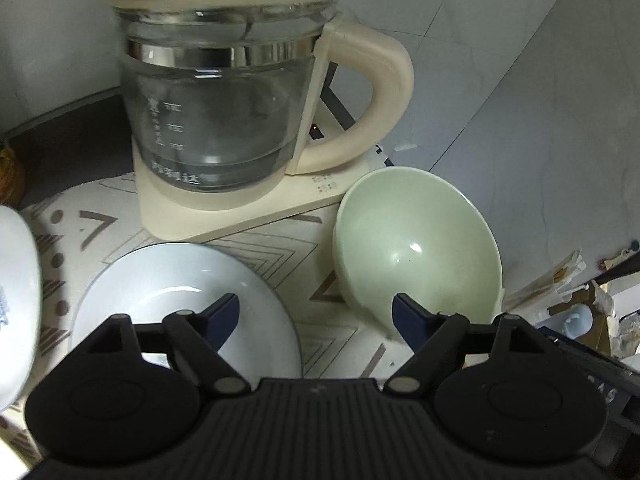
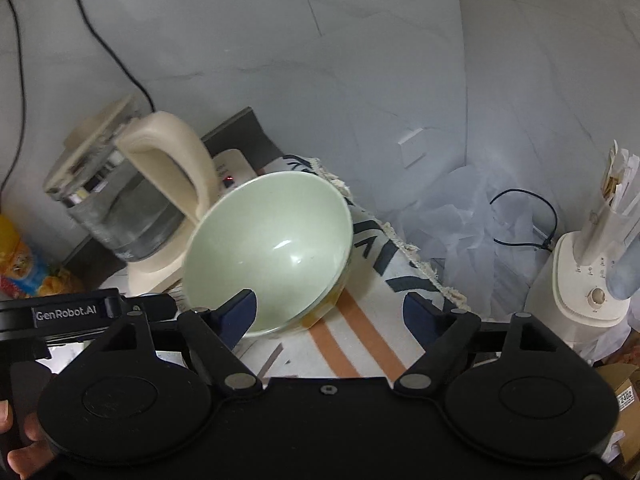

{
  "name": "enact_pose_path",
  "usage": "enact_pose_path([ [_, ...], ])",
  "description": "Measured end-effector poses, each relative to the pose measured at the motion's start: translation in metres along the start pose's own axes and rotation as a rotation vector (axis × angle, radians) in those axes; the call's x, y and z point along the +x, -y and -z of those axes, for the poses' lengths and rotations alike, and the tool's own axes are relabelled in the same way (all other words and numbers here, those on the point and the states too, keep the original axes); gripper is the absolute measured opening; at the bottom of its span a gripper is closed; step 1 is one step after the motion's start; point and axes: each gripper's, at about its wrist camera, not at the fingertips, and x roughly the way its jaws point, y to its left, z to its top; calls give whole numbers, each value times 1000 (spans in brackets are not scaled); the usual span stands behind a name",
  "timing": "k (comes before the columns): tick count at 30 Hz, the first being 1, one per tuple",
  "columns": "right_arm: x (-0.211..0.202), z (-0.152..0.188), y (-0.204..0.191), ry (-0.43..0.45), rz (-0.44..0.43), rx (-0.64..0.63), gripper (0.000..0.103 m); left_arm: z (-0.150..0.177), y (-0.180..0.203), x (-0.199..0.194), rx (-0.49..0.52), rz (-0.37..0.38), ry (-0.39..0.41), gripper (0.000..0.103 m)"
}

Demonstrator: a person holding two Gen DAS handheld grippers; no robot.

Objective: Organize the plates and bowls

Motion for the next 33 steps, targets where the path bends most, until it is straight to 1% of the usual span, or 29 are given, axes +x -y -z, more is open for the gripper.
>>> enact_pose_path([
  [2, 6, 0, 1, 6, 5, -6, 80, -2, 0, 8, -8, 8, 1, 81],
  [4, 14, 1, 3, 5, -3, 18, 79, -4, 2, 17, -13, 12, -5, 79],
  [7, 26, -1, 6, 2, -4, 59, 77, -6, 3, 27, -30, 20, -2, 71],
  [9, 32, -2, 7, 7, -5, 81, 70, -8, 3, 35, -42, 25, -13, 58],
  [10, 36, -3, 7, 9, -8, 93, 67, -9, 3, 39, -54, 33, -22, 53],
  [12, 43, -3, 8, -2, -12, 118, 62, -11, 1, 47, -81, 45, -36, 31],
  [13, 47, -3, 7, -7, -16, 121, 54, -12, 0, 50, -97, 42, -47, 26],
  [14, 52, -2, 6, -14, -13, 118, 41, -11, -1, 53, -117, 57, -56, 18],
  [15, 56, -2, 6, -28, -7, 116, 29, -11, -2, 54, -136, 83, -62, 12],
  [16, 60, -1, 7, -48, -11, 122, 23, -11, 0, 53, -140, 78, -65, 12],
  [17, 60, 0, 8, -49, -11, 132, 22, -10, 2, 50, -129, 68, -61, 12],
  [21, 49, 1, 6, -35, -7, 135, 22, -5, 4, 38, -104, 77, -59, 12],
  [24, 42, 1, 5, -35, -9, 125, 22, -2, 3, 28, -110, 80, -61, 12],
  [33, 12, 6, -6, -29, -13, 81, 22, 8, 5, -11, -98, 77, -32, 12],
])
